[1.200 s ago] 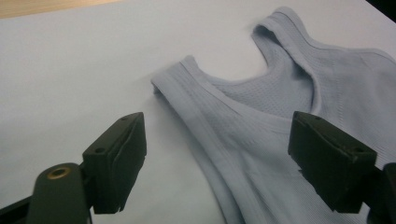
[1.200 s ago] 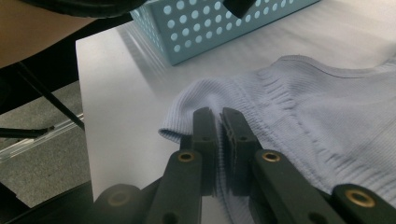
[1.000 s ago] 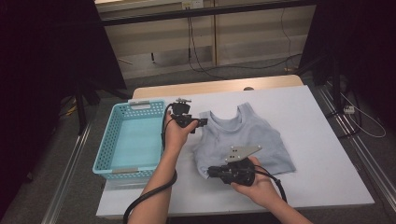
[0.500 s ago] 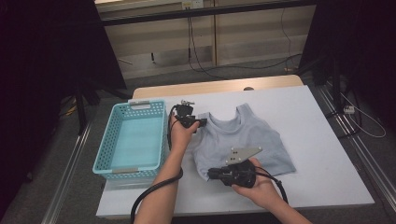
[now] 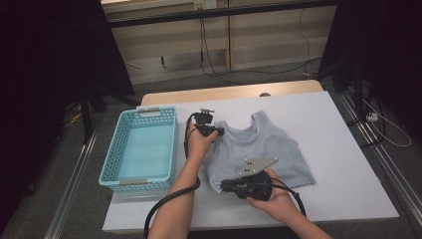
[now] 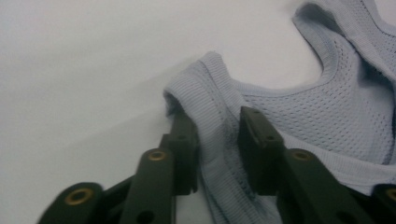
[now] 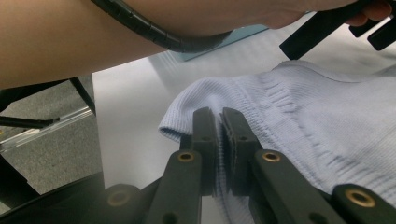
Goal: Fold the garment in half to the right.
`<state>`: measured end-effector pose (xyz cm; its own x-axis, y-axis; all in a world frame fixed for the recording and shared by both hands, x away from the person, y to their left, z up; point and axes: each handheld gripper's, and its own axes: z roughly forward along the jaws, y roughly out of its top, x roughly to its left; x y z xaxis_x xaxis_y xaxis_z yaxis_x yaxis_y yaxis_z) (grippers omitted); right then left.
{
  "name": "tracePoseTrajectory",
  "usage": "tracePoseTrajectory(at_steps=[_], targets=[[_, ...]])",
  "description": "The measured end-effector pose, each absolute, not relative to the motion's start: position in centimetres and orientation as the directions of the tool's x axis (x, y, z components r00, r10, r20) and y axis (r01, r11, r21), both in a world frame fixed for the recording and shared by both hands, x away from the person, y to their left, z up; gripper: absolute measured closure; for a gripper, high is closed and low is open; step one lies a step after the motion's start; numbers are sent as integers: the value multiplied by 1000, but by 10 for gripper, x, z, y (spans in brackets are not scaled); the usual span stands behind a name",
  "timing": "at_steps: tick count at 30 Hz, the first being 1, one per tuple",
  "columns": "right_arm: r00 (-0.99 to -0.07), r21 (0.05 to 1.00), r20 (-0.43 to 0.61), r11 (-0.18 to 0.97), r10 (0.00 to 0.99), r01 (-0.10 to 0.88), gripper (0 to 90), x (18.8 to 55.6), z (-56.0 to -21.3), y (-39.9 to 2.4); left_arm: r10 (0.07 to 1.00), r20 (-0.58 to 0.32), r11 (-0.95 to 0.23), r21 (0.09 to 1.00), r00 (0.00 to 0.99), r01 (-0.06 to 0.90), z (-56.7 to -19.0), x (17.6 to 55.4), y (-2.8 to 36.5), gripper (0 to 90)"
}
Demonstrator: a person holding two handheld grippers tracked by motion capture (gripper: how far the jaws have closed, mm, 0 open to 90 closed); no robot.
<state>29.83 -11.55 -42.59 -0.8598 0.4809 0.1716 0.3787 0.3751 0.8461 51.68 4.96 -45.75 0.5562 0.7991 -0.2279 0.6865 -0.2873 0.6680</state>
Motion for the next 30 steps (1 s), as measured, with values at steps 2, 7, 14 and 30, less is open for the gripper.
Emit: tracePoseTrajectory(at_steps=[2,7,14,30], targets=[[-862,847,165,379,480,373,854,298,-426,-115,805,-266,-260,645,530,719,-457,516,48,771],[-867,847,163,384,471,368,854,298,-426,-112,806,-306,-248,603,507,758,-453,516,47,856],[-869,848,160,384,468,364,854,296,-426,-111,822,-333,-204,586,462,784,-438,517,63,865],[-888,862,148,383,436,332,854,293,-423,-101,847,-309,-188,585,431,789,-411,514,87,868]])
